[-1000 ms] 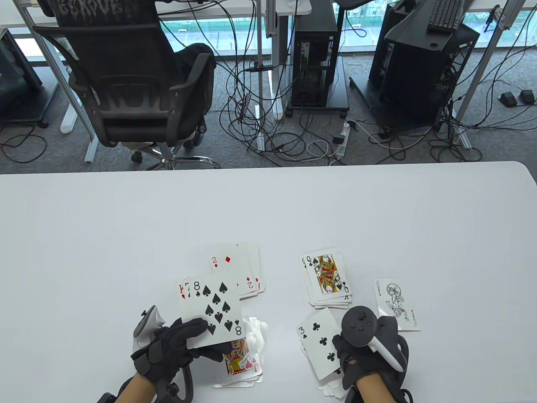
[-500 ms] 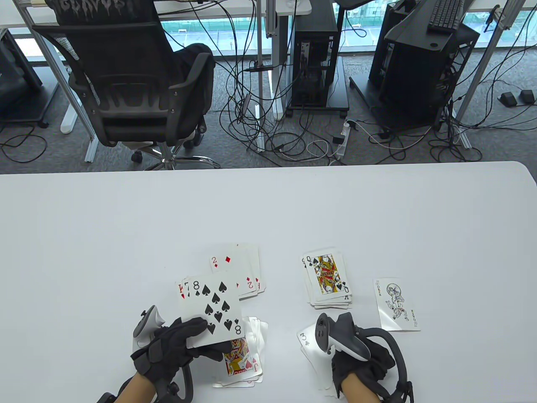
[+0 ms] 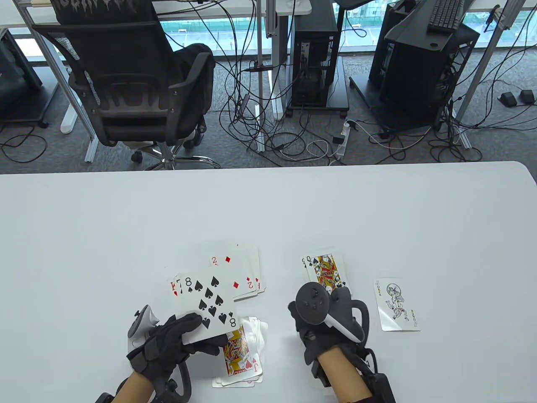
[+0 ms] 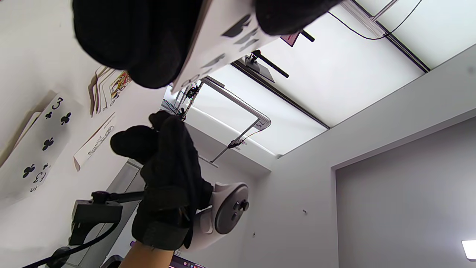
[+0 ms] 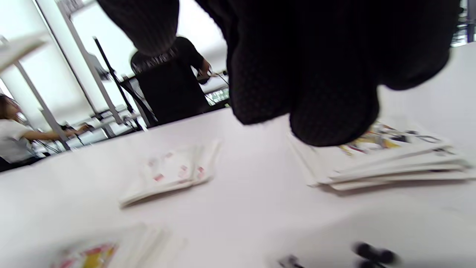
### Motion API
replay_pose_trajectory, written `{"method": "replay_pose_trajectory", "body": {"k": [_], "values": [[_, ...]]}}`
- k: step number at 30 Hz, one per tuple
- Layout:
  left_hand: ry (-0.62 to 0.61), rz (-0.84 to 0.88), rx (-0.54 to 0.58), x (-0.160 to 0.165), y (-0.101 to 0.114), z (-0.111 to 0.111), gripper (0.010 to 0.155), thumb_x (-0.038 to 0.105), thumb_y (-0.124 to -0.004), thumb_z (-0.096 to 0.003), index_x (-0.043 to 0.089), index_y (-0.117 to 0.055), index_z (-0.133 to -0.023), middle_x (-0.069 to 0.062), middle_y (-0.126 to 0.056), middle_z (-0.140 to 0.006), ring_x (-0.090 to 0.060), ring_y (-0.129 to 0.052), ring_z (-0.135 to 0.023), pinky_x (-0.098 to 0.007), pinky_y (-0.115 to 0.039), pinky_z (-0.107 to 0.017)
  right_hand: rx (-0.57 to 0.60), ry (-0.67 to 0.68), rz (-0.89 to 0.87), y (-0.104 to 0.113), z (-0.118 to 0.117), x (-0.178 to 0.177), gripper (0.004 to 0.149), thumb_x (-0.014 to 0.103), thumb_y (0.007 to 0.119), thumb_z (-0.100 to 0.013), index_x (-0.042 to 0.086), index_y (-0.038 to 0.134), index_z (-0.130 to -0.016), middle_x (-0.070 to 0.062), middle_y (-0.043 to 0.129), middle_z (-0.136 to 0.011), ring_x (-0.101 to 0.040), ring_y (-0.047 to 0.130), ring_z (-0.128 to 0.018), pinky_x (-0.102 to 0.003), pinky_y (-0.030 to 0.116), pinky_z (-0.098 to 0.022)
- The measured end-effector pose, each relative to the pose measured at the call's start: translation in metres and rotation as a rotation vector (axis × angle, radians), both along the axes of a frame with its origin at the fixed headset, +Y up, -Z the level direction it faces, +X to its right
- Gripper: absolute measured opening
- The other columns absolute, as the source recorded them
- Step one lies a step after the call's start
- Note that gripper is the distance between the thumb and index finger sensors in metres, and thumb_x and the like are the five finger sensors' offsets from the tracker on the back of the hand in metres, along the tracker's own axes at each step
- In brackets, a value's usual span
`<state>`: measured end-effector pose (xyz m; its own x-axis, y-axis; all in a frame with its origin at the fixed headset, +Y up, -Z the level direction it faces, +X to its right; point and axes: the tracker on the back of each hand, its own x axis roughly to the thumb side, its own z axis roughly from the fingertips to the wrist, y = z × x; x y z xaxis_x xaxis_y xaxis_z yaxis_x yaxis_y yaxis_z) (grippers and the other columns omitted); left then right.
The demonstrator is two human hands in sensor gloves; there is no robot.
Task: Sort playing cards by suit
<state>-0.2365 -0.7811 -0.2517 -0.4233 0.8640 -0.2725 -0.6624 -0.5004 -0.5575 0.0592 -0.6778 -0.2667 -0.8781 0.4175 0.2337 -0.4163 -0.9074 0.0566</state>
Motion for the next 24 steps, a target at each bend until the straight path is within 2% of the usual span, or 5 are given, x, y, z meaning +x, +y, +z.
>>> {"method": "replay_pose_trajectory", "body": {"k": [2, 6, 11, 15, 24], "values": [[-0.003, -0.001, -0.002, 0.000, 0.000, 0.000, 0.046, 0.021, -0.067, -0.0682, 0.013, -0.044, -0.108, -0.021, -0.063, -0.100, -0.042, -0.086, -0.078, -0.048, -0.078, -0.055, 0.074, 0.037, -0.111, 0.001, 0.002, -0.017, 0.065, 0.034, 0.064, -0.057, -0.023, 0.059, -0.089, -0.022, 0.092, -0.052, -0.044, 0.095, -0.040, -0.061, 0.078, -0.039], [-0.005, -0.004, -0.005, 0.000, -0.001, 0.000, 0.046, 0.021, -0.067, -0.0682, 0.013, -0.044, -0.108, -0.021, -0.063, -0.100, -0.042, -0.086, -0.078, -0.048, -0.078, -0.055, -0.056, 0.198, -0.262, -0.013, 0.006, -0.050, 0.083, 0.042, 0.064, -0.058, -0.023, 0.032, -0.097, -0.030, 0.081, -0.070, -0.053, 0.085, -0.057, -0.068, 0.069, -0.047], [-0.005, -0.005, -0.005, 0.001, -0.001, 0.000, 0.046, 0.021, -0.067, -0.0682, 0.013, -0.044, -0.108, -0.021, -0.063, -0.100, -0.042, -0.086, -0.079, -0.048, -0.078, -0.055, -0.028, 0.235, -0.343, -0.027, 0.009, -0.075, 0.093, 0.047, 0.069, -0.054, -0.023, 0.026, -0.097, -0.031, 0.073, -0.078, -0.054, 0.079, -0.064, -0.069, 0.066, -0.051], [0.007, -0.023, -0.016, 0.000, -0.002, 0.001, 0.046, 0.019, -0.066, -0.0686, 0.013, -0.043, -0.108, -0.022, -0.061, -0.101, -0.043, -0.084, -0.080, -0.049, -0.077, -0.056, 0.125, 0.191, -0.355, -0.031, 0.006, -0.082, 0.087, 0.042, 0.077, -0.049, -0.018, 0.035, -0.095, -0.024, 0.071, -0.077, -0.048, 0.079, -0.066, -0.065, 0.070, -0.050], [0.013, -0.037, -0.027, 0.000, -0.004, 0.000, 0.046, 0.019, -0.067, -0.0681, 0.013, -0.044, -0.108, -0.022, -0.061, -0.101, -0.044, -0.084, -0.080, -0.049, -0.077, -0.056, 0.141, 0.142, -0.468, -0.040, 0.004, -0.082, 0.062, 0.028, 0.076, -0.049, -0.014, 0.053, -0.089, -0.013, 0.082, -0.062, -0.034, 0.090, -0.052, -0.055, 0.079, -0.045]]}}
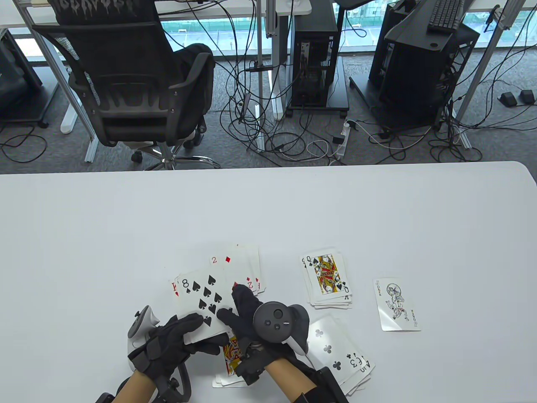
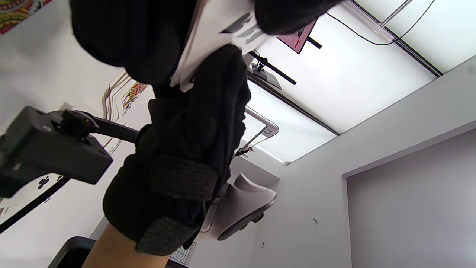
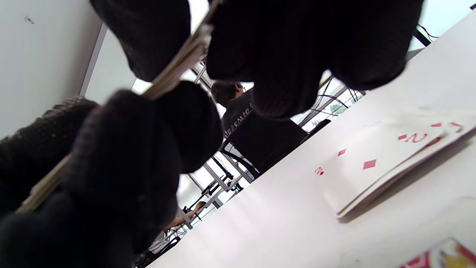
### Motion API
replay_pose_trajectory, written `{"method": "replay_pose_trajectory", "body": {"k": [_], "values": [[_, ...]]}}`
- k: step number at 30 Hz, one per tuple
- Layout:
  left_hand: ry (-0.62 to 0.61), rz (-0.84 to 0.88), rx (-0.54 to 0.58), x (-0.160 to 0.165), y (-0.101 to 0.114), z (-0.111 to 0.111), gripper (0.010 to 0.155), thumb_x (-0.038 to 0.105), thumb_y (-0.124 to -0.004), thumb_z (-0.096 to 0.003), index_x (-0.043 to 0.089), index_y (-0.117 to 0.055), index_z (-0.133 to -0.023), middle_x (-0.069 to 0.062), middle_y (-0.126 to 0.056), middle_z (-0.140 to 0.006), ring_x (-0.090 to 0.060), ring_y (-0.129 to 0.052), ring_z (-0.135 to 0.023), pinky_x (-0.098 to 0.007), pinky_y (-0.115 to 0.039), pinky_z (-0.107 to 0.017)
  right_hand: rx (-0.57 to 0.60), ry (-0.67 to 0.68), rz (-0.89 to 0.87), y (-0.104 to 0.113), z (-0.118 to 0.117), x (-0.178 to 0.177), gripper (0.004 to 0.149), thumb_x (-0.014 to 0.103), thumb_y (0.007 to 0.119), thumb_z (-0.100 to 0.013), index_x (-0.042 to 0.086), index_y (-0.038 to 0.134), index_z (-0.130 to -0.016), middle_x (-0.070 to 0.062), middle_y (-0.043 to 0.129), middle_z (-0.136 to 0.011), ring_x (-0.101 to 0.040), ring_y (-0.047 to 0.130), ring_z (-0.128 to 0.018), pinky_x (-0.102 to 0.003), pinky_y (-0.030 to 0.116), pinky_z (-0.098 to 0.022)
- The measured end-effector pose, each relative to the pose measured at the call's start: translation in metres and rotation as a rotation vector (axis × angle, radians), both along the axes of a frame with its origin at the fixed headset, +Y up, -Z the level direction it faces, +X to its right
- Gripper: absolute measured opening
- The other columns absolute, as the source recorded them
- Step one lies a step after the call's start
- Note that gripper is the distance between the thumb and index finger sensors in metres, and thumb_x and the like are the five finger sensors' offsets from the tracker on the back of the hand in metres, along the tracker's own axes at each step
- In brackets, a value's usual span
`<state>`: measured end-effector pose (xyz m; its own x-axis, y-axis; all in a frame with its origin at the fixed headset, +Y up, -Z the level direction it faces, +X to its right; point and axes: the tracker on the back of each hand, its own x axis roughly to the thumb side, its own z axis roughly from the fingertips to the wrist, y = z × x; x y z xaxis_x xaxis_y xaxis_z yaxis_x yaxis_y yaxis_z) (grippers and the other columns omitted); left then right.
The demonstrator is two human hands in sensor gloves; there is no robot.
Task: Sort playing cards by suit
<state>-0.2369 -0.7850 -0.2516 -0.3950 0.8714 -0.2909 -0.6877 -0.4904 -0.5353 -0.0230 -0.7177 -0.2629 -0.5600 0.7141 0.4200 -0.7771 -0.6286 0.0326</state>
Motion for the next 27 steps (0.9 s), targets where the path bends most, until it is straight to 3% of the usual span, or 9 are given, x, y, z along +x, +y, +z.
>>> {"method": "replay_pose_trajectory", "body": {"k": [11, 19, 23, 27], "values": [[-0.014, 0.006, -0.007, 0.001, 0.000, 0.000, 0.048, 0.022, -0.068, -0.0666, 0.011, -0.045, -0.107, -0.022, -0.065, -0.098, -0.042, -0.088, -0.077, -0.048, -0.079, -0.054, -0.200, -0.008, -0.277, -0.011, -0.014, 0.017, 0.043, 0.017, 0.075, -0.049, -0.011, 0.070, -0.081, -0.009, 0.093, -0.049, -0.031, 0.099, -0.042, -0.052, 0.084, -0.042], [-0.014, -0.002, -0.010, 0.002, -0.001, 0.000, 0.048, 0.024, -0.068, -0.0657, 0.010, -0.046, -0.106, -0.021, -0.067, -0.097, -0.040, -0.089, -0.077, -0.047, -0.080, -0.053, -0.274, 0.019, -0.235, -0.008, -0.025, 0.022, 0.040, 0.016, 0.070, -0.051, -0.012, 0.071, -0.079, -0.010, 0.093, -0.049, -0.033, 0.098, -0.041, -0.054, 0.083, -0.040], [-0.006, -0.002, -0.012, 0.002, 0.000, 0.000, 0.047, 0.023, -0.068, -0.0658, 0.011, -0.047, -0.106, -0.021, -0.068, -0.097, -0.040, -0.090, -0.076, -0.047, -0.081, -0.053, -0.225, -0.042, -0.140, -0.004, -0.036, 0.034, 0.040, 0.017, 0.070, -0.051, -0.010, 0.071, -0.081, -0.010, 0.093, -0.050, -0.034, 0.098, -0.042, -0.054, 0.082, -0.041], [-0.007, 0.025, -0.003, 0.002, 0.001, -0.001, 0.046, 0.022, -0.068, -0.0664, 0.012, -0.047, -0.106, -0.020, -0.068, -0.097, -0.039, -0.090, -0.076, -0.046, -0.081, -0.054, -0.277, -0.089, -0.270, -0.006, -0.046, 0.054, 0.040, 0.017, 0.070, -0.052, -0.011, 0.070, -0.082, -0.010, 0.092, -0.050, -0.033, 0.097, -0.043, -0.054, 0.082, -0.042]]}}
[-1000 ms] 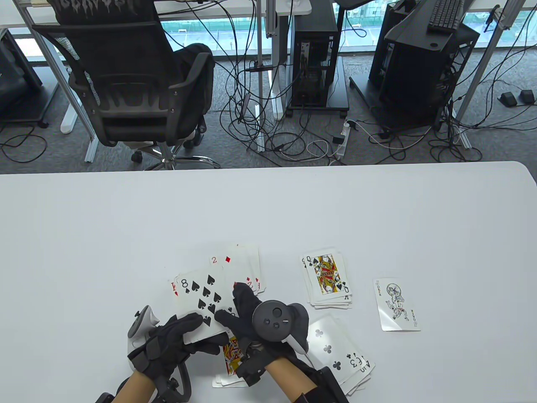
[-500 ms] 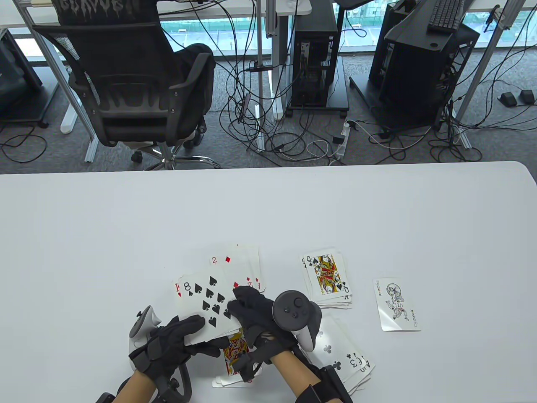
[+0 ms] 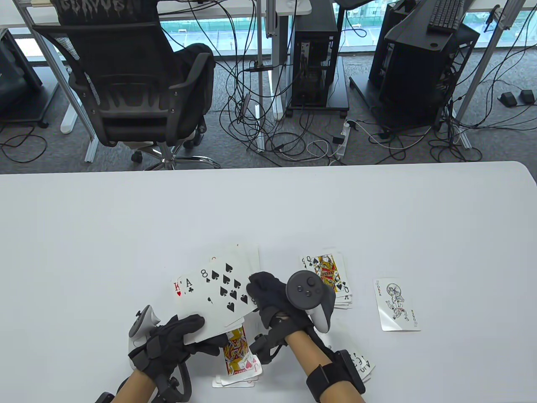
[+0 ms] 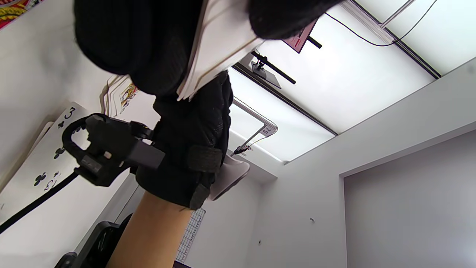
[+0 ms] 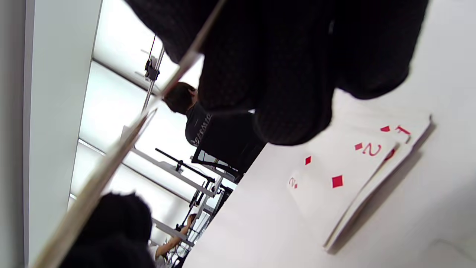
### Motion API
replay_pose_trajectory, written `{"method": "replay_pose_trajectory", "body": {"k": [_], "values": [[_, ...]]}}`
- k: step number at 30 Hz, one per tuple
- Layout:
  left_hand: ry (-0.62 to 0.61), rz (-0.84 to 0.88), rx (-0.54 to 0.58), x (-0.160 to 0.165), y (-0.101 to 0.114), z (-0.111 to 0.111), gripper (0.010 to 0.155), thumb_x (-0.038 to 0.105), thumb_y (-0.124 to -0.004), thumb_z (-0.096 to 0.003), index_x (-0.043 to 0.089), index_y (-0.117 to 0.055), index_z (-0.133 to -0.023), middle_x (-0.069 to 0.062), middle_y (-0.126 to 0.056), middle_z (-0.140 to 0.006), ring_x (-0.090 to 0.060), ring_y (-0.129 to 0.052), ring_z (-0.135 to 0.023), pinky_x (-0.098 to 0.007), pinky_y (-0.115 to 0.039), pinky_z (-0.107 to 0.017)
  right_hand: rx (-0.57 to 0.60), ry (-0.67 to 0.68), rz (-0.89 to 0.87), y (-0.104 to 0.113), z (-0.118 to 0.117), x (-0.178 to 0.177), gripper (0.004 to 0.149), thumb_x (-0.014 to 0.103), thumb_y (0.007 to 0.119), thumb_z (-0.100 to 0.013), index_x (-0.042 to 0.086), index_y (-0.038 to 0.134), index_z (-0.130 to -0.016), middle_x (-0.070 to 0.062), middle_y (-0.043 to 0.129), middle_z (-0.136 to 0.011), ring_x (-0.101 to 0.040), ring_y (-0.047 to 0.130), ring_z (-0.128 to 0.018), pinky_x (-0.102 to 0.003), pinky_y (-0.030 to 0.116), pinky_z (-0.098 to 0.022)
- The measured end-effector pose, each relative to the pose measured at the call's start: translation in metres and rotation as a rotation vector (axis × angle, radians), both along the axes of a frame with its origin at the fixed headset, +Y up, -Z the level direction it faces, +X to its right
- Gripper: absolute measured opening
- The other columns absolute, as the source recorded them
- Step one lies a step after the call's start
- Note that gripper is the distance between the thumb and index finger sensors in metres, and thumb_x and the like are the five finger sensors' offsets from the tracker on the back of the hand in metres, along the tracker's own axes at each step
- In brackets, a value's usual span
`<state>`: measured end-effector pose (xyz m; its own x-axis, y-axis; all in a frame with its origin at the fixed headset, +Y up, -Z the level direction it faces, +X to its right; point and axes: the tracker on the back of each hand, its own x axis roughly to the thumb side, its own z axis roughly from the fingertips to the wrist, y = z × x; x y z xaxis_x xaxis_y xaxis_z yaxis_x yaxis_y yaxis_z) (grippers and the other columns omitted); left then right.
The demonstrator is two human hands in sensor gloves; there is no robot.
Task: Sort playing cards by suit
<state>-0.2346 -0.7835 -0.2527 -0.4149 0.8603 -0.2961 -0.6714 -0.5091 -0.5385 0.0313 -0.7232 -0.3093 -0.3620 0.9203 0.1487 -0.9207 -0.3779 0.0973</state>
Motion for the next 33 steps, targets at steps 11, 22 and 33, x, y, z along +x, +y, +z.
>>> {"method": "replay_pose_trajectory", "body": {"k": [11, 22, 33], "values": [[0.000, 0.015, -0.009, 0.000, 0.000, 0.000, 0.045, 0.023, -0.067, -0.0672, 0.012, -0.047, -0.107, -0.019, -0.068, -0.098, -0.039, -0.089, -0.077, -0.046, -0.080, -0.054, -0.067, -0.327, 0.117, -0.001, -0.030, 0.092, 0.043, 0.014, 0.071, -0.051, -0.014, 0.069, -0.082, -0.013, 0.092, -0.050, -0.036, 0.096, -0.041, -0.055, 0.081, -0.040], [0.014, 0.029, -0.017, -0.001, 0.001, -0.001, 0.045, 0.023, -0.067, -0.0677, 0.012, -0.047, -0.107, -0.019, -0.068, -0.098, -0.039, -0.090, -0.077, -0.046, -0.080, -0.054, -0.104, -0.382, 0.950, -0.012, -0.049, 0.123, 0.045, 0.016, 0.073, -0.050, -0.014, 0.070, -0.084, -0.016, 0.093, -0.050, -0.039, 0.096, -0.041, -0.057, 0.080, -0.040], [0.029, 0.041, -0.020, -0.003, 0.002, -0.002, 0.045, 0.023, -0.067, -0.0681, 0.012, -0.047, -0.107, -0.019, -0.067, -0.098, -0.038, -0.089, -0.077, -0.045, -0.080, -0.054, -0.262, -0.296, 1.383, -0.036, -0.058, 0.105, 0.055, 0.026, 0.076, -0.051, -0.013, 0.067, -0.089, -0.021, 0.092, -0.058, -0.044, 0.093, -0.049, -0.061, 0.076, -0.045]]}}
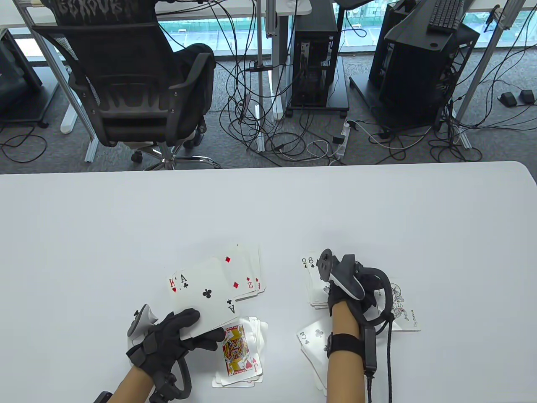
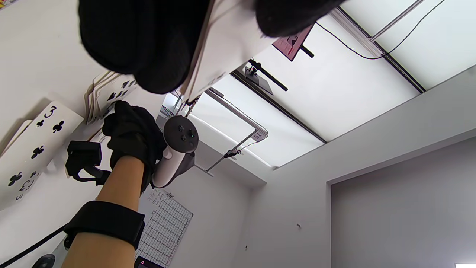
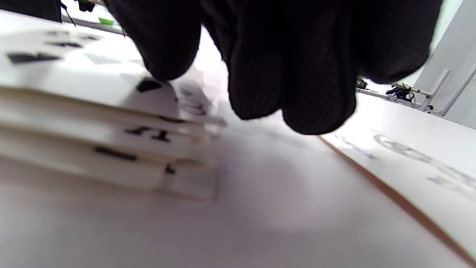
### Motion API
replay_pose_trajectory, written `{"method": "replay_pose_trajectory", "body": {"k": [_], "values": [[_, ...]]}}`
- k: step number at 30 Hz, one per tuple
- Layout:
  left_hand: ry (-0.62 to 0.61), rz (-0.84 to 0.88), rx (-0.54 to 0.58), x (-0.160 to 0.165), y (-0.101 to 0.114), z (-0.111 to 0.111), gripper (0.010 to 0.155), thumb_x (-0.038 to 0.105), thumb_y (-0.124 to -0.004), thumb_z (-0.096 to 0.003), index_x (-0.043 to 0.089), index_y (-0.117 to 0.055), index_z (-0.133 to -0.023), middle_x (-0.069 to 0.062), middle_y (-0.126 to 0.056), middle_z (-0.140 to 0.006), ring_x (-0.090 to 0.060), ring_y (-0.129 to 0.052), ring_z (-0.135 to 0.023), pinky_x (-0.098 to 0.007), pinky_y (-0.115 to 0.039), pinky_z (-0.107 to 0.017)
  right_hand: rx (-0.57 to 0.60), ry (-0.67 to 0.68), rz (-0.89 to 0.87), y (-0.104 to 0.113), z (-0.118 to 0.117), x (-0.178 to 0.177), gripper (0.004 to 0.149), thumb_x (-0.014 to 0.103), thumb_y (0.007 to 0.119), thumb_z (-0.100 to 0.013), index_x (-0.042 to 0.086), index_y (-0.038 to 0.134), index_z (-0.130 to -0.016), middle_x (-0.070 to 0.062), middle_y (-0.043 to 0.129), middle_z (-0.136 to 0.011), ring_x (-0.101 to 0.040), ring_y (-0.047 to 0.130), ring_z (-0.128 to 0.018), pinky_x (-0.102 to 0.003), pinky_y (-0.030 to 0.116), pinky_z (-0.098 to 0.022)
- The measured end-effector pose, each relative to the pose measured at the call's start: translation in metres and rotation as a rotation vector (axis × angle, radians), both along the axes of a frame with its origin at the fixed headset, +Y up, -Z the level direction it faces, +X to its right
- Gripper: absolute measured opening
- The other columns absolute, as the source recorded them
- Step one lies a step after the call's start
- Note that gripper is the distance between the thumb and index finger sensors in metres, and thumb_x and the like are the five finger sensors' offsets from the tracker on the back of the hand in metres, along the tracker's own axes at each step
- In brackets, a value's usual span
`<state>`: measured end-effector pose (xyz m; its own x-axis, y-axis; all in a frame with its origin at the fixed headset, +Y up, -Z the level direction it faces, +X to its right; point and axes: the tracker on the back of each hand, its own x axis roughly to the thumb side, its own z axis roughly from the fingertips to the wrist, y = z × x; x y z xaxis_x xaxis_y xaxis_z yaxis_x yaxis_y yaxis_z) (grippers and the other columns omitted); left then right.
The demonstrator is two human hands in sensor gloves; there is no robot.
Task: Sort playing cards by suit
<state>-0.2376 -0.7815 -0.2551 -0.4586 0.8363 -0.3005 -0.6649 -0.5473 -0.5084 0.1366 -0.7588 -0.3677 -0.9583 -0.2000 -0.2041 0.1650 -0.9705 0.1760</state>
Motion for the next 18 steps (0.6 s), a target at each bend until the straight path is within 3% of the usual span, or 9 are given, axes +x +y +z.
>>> {"method": "replay_pose_trajectory", "body": {"k": [4, 8, 12, 18], "values": [[0.004, 0.000, 0.001, 0.000, 0.000, 0.000, 0.045, 0.023, -0.067, -0.0681, 0.013, -0.046, -0.107, -0.019, -0.067, -0.098, -0.039, -0.089, -0.077, -0.045, -0.080, -0.054, 0.050, 0.011, -0.013, 0.008, 0.001, -0.006, 0.056, 0.027, 0.077, -0.051, -0.013, 0.067, -0.088, -0.021, 0.092, -0.058, -0.044, 0.093, -0.048, -0.061, 0.076, -0.044], [0.006, -0.004, -0.001, 0.000, 0.000, 0.000, 0.045, 0.023, -0.066, -0.0682, 0.013, -0.046, -0.107, -0.019, -0.067, -0.098, -0.039, -0.089, -0.077, -0.046, -0.080, -0.054, 0.164, 0.107, -0.139, 0.033, 0.006, -0.025, 0.057, 0.029, 0.075, -0.052, -0.014, 0.067, -0.088, -0.021, 0.091, -0.058, -0.045, 0.093, -0.048, -0.062, 0.076, -0.044], [0.002, -0.006, -0.001, -0.001, 0.000, 0.000, 0.045, 0.023, -0.066, -0.0682, 0.012, -0.046, -0.107, -0.019, -0.067, -0.099, -0.039, -0.089, -0.078, -0.046, -0.080, -0.055, 0.293, 0.264, -0.431, 0.059, 0.020, -0.058, 0.055, 0.031, 0.069, -0.055, -0.014, 0.069, -0.087, -0.019, 0.093, -0.056, -0.042, 0.094, -0.045, -0.060, 0.078, -0.042], [-0.002, -0.010, 0.012, -0.002, 0.000, -0.001, 0.045, 0.023, -0.066, -0.0680, 0.012, -0.046, -0.107, -0.019, -0.067, -0.098, -0.039, -0.089, -0.078, -0.046, -0.080, -0.054, 0.339, 0.455, -0.879, 0.066, 0.050, -0.103, 0.056, 0.033, 0.065, -0.057, -0.015, 0.069, -0.086, -0.020, 0.093, -0.055, -0.042, 0.095, -0.044, -0.060, 0.078, -0.041]]}}
